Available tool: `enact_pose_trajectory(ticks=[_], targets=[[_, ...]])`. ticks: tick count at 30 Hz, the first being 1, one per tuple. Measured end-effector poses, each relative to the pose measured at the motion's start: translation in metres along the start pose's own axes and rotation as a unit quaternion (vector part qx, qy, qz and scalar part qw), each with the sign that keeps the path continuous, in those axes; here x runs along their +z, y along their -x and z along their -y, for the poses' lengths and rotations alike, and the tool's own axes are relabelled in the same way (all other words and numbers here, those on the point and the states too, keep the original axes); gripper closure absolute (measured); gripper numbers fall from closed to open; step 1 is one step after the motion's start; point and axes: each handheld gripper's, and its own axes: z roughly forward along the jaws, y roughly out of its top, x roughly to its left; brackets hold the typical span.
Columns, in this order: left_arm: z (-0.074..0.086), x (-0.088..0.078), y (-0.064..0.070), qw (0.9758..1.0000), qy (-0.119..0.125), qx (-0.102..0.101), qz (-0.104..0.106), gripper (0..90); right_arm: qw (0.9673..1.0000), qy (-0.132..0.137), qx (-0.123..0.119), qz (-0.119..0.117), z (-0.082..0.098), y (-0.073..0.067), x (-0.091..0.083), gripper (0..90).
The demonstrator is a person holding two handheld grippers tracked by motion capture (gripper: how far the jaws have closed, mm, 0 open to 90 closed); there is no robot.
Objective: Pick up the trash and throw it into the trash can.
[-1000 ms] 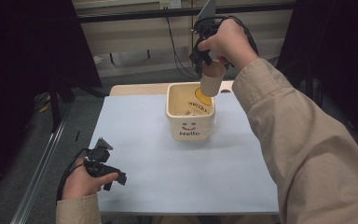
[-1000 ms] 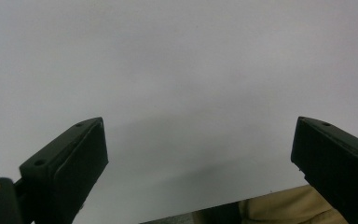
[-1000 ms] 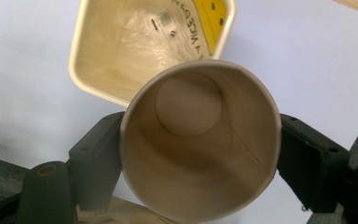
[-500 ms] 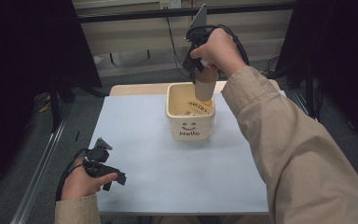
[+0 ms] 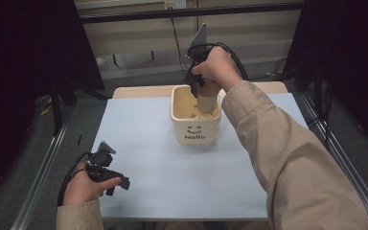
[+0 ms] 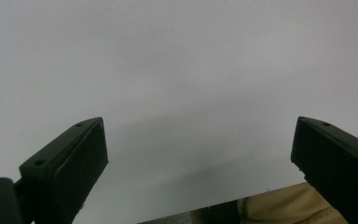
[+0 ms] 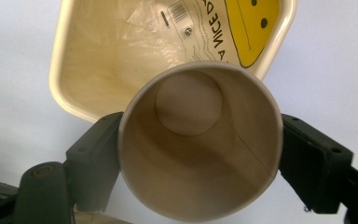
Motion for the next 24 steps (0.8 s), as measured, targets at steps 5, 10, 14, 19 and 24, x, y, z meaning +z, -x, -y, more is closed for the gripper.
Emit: enact_pose_trajectory(ticks=[5,10,14,19,24], targets=[[0.0,0.0,-0.001,1.0,0.003,0.003,-0.004,3.5,1.0,0.006,-0.001,0.006,-0.001,0.0,0.002,18.4],[0.0,0.0,-0.001,1.0,0.002,0.002,-0.003,3.5,0.9999,0.01,0.001,0.0,-0.001,0.0,0.0,13.7],[0.0,-0.001,0.0,1.0,0.002,0.001,-0.002,3.5,0.9999,0.011,0.0,-0.004,0.0,0.002,-0.004,11.9],[0.0,-0.002,0.0,1.0,0.001,-0.001,0.0,3.5,0.9999,0.011,0.0,-0.003,0.004,0.004,-0.012,11.1],[0.001,-0.002,0.0,1.0,0.002,0.001,-0.001,3.5,0.9998,0.02,0.003,0.003,0.008,0.009,-0.029,9.9]])
